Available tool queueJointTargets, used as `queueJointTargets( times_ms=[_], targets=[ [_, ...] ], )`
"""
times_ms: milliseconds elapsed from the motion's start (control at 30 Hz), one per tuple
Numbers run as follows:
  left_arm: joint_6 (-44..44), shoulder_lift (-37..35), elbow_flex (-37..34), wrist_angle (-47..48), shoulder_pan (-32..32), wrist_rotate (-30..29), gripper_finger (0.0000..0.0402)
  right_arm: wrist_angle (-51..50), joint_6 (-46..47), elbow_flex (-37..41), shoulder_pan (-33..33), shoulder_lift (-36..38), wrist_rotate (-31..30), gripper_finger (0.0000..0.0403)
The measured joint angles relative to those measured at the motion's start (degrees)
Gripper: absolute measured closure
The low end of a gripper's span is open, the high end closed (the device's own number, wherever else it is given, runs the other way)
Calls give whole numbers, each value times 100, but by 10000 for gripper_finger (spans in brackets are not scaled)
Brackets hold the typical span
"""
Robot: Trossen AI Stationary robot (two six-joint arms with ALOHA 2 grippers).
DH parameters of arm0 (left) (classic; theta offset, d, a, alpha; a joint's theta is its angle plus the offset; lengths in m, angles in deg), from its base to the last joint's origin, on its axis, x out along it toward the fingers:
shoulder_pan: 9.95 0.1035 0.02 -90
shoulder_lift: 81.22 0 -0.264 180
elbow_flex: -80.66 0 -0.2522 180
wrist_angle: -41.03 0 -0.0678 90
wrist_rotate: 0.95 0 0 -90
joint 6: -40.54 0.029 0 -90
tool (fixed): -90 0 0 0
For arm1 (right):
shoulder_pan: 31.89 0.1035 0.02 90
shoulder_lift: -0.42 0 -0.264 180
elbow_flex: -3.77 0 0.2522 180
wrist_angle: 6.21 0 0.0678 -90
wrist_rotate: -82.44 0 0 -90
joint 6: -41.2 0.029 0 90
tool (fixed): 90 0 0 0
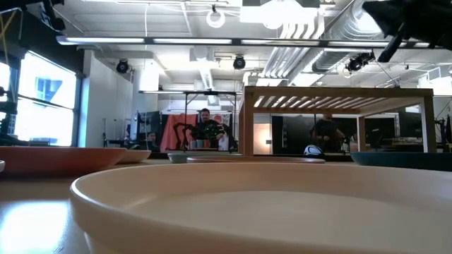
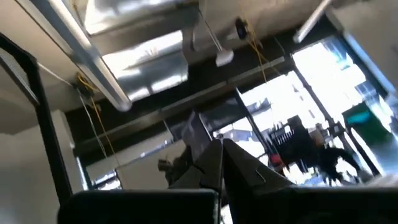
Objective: Place and stack plates onto a shelf
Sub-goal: Put the dark blue plate on the shelf
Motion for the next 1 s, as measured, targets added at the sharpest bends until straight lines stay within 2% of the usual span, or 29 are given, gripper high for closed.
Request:
queueJointTargets(
  times_ms=[133, 400, 567, 733, 867, 1000],
  targets=[
    [109, 1, 139, 7, 0, 2, 401, 626, -224, -33, 0, 2, 0, 402],
    [57, 3, 169, 25, 0, -3, 401, 610, -250, -731, 0, 0, 24, 402],
    [-30, 3, 169, 24, 0, -6, 401, 363, -872, -1314, 0, -94, 341, 402],
    [-107, 170, 264, 65, 0, 28, 401, 221, -1454, -1895, 2, -521, 854, 402],
    [-90, 586, 589, 119, -1, 183, 401, 217, -1732, -2336, 2, -1012, 1165, 402],
    [67, 1106, 1192, 827, 0, 209, 401, -2, -1564, -2769, 2, -1527, 1266, 402]
  ],
)
